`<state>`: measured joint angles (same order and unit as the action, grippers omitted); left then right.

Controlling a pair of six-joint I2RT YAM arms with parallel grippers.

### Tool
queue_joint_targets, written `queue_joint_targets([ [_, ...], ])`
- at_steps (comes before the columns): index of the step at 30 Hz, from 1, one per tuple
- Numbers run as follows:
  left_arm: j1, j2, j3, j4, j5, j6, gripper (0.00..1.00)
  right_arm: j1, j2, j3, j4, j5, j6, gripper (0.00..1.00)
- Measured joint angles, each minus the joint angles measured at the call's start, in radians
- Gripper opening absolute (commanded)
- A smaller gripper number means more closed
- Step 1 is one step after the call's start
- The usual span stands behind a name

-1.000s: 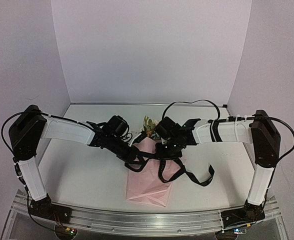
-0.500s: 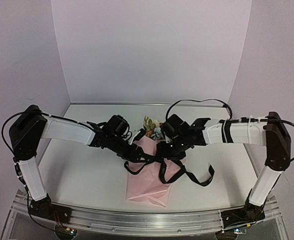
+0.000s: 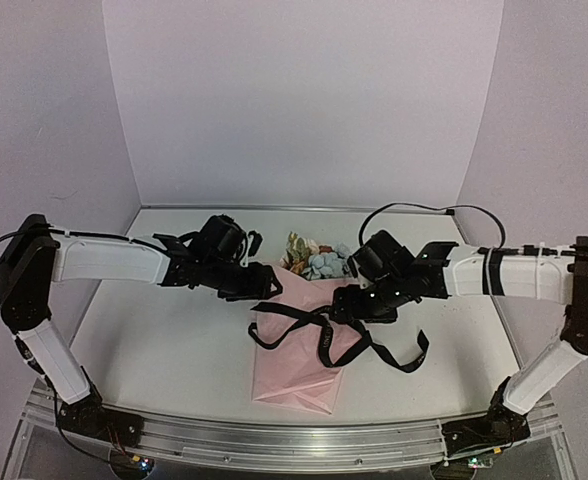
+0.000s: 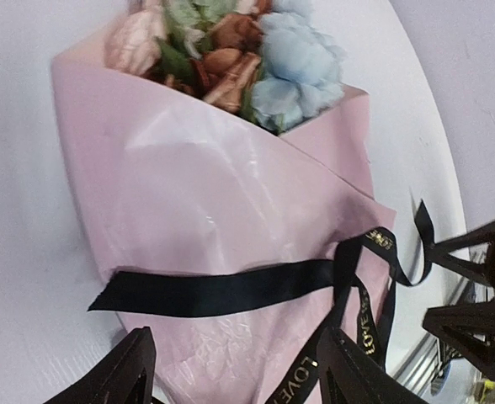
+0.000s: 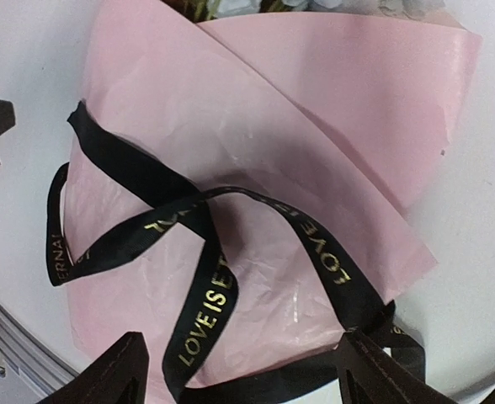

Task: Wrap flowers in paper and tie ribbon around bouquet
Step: Cross the ribbon over the folded bouquet.

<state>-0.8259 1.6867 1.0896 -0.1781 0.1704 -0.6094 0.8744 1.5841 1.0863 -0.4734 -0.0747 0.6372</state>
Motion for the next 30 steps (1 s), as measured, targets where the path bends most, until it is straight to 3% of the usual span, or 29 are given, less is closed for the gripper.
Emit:
queue_joint_targets([
  [9,-0.002,0.064,0.055,-0.143,-0.146,-0.126,0.77,-0.081,-0.232,-0.188,-0.014,0.029,-0.010,0.94],
  [18,-0.002,0.177,0.124,-0.181,-0.121,-0.118,0.79,-0.109,-0.370,-0.289,-0.053,0.068,-0.050,0.97],
  [22,-0.002,0.213,0.138,-0.181,-0.106,-0.112,0.74,-0.112,-0.384,-0.299,-0.061,0.082,-0.054,0.96],
  [30,-0.002,0.230,0.139,-0.180,-0.091,-0.095,0.50,-0.113,-0.384,-0.304,-0.075,0.089,-0.057,0.96],
])
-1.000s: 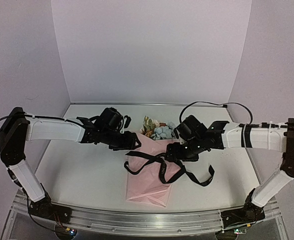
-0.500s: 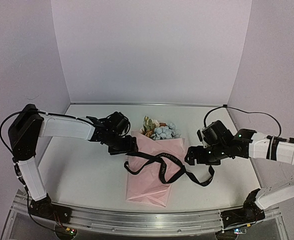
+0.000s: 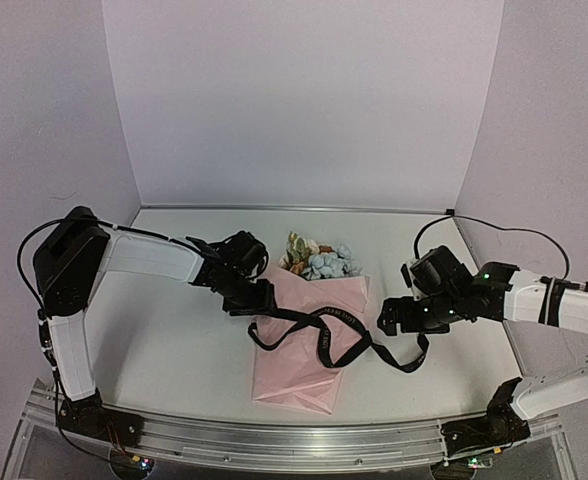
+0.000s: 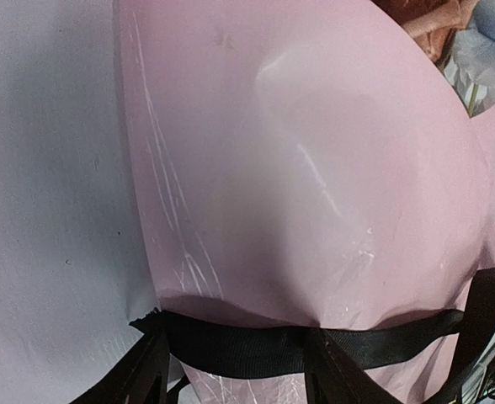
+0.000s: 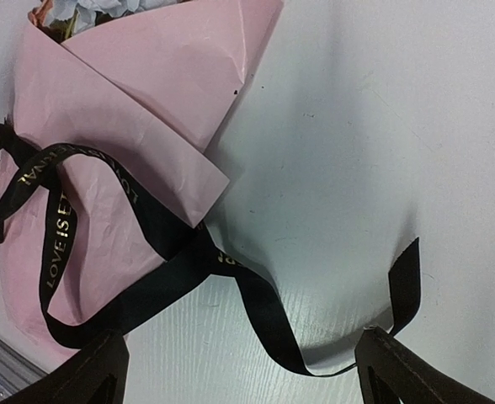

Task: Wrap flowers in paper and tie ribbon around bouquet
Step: Cross the ribbon over the folded bouquet.

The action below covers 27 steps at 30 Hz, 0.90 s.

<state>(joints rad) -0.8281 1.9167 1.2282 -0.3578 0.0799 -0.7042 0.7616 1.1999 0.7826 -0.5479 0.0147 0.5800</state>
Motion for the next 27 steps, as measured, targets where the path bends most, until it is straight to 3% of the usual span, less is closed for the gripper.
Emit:
queue_joint_targets([
  [7,0.006,0.000,0.000,0.000,-0.001,0.006,0.23,0.000,0.000,0.000,-0.019,0.011,0.000,0.97],
  [15,0.016,-0.010,0.000,-0.002,-0.013,0.033,0.07,-0.003,0.000,-0.041,-0.041,0.047,-0.005,0.97],
  [21,0.024,-0.053,0.000,-0.010,-0.032,0.051,0.05,-0.011,0.032,-0.086,0.007,0.021,-0.088,0.83],
  [27,0.034,-0.063,0.014,-0.014,-0.032,0.062,0.04,-0.011,0.113,-0.113,0.032,0.041,-0.155,0.84],
])
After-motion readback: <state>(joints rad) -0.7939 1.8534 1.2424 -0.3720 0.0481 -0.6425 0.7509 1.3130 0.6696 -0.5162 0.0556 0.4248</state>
